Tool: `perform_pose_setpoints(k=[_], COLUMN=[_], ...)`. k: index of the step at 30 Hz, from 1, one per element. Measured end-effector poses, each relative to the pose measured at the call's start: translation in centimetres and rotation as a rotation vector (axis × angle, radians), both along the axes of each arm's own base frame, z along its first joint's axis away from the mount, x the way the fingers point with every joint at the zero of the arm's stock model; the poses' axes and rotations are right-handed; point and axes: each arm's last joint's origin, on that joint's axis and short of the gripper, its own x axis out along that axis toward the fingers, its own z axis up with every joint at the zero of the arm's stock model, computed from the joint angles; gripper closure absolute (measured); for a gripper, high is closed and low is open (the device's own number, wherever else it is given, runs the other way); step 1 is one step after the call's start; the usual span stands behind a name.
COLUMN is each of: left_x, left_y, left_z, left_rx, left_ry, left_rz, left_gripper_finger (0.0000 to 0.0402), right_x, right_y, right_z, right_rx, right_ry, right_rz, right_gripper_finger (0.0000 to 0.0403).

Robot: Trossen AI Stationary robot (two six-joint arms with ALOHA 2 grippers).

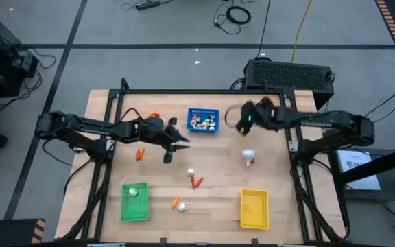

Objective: Sort produce into baskets
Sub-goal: Put the white garlic into the green bin

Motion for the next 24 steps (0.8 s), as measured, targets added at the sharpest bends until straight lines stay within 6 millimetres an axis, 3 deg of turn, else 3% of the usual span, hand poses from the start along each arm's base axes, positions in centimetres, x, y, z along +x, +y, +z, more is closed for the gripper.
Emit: perform_pose_setpoints(k=[4,8,13,24], left_x=[0.3,0.1,-0.2,-0.8], left_y=[0.0,-0.2,-0.8,-1.0], left_z=[1.2,0.7,-0.2,-1.6], left_rx=[-0.015,-0.019,-0.024,-0.016], left_ry=[-0.129,-0.084,-0.029,-0.039], left_rz=[0.012,0.007,-0.012,-0.009], left_gripper_finger=[0.0291,0.0291,0.0291,0.0291], right_x=[-2.1,-3.4,-4.4,-3.6], right_y=[-4.7,-7.3,-8.7,-9.4], right_z=[-0.6,-1.4,-2.8,-6.2], right_rx=[0.103,0.239,0.305,0.425], right_ry=[-0.013,-0.062,-0.006,0.083], right_rz=[-0.159,-0.198,-0.292,-0.339], right_gripper_finger=[0.0195,0.0195,0.0195,0.0198])
